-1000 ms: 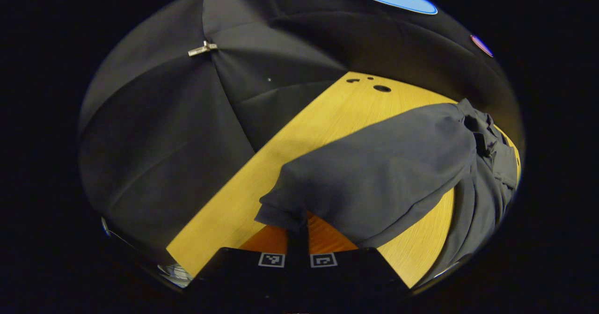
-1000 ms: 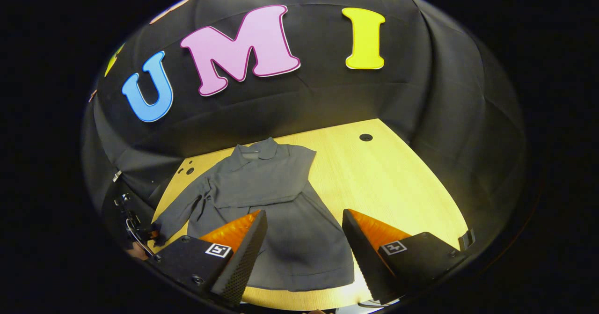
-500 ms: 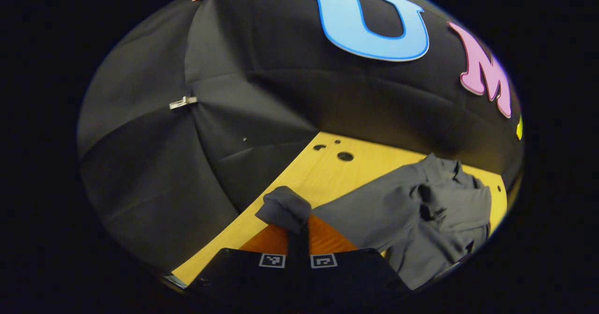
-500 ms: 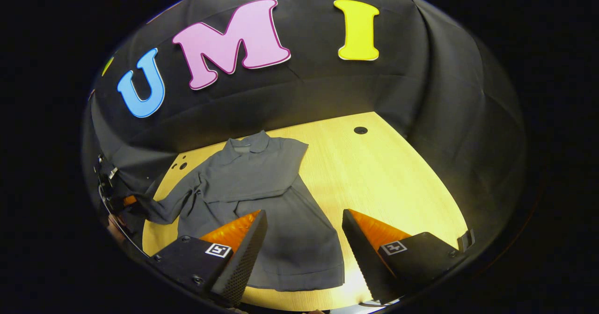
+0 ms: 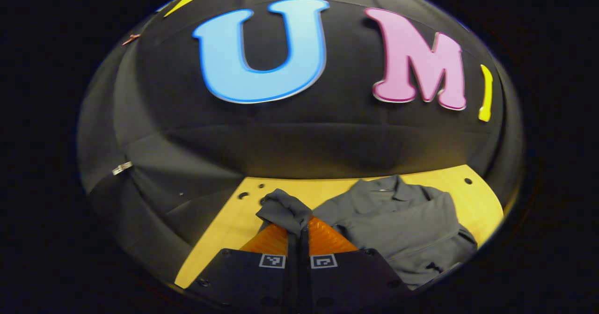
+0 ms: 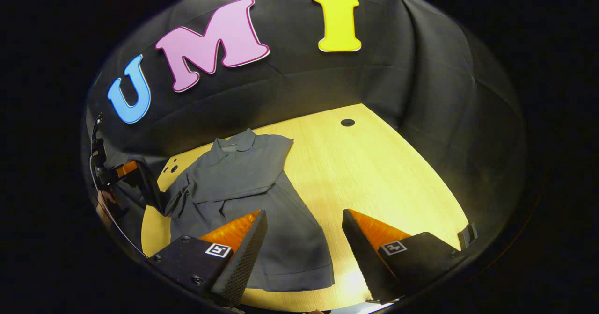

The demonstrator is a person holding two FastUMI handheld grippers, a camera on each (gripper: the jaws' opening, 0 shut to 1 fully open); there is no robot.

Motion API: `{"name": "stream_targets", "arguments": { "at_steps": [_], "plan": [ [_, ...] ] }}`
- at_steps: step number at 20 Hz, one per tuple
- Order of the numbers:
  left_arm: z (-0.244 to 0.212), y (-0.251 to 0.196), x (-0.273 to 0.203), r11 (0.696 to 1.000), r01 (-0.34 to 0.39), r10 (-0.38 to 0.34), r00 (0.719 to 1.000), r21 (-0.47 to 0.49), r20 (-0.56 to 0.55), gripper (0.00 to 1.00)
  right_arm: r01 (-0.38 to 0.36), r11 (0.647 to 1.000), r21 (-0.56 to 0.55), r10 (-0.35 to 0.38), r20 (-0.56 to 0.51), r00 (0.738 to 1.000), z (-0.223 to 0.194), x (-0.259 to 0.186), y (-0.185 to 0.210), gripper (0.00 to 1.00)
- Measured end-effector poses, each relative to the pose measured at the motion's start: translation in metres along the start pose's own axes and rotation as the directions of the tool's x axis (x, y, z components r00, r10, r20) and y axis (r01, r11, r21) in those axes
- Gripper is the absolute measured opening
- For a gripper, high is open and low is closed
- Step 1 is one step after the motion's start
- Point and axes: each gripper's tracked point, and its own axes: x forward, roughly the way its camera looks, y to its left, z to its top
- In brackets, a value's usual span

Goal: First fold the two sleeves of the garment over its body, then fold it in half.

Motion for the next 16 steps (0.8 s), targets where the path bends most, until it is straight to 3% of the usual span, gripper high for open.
{"name": "stream_targets", "arguments": {
  "at_steps": [8,16],
  "plan": [
    [0.003,-0.18,0.027,0.968,0.25,-0.25,0.968,0.019,-0.016,0.05,0.021,0.999,0.036,-0.02,-0.045,0.999,-0.012,0.006,-0.034,0.99],
    [-0.018,-0.293,0.045,0.922,0.387,-0.384,0.919,0.023,-0.093,0.05,-0.007,1.0,0.029,0.011,-0.115,0.993,-0.035,0.014,-0.044,0.99]
  ]
}}
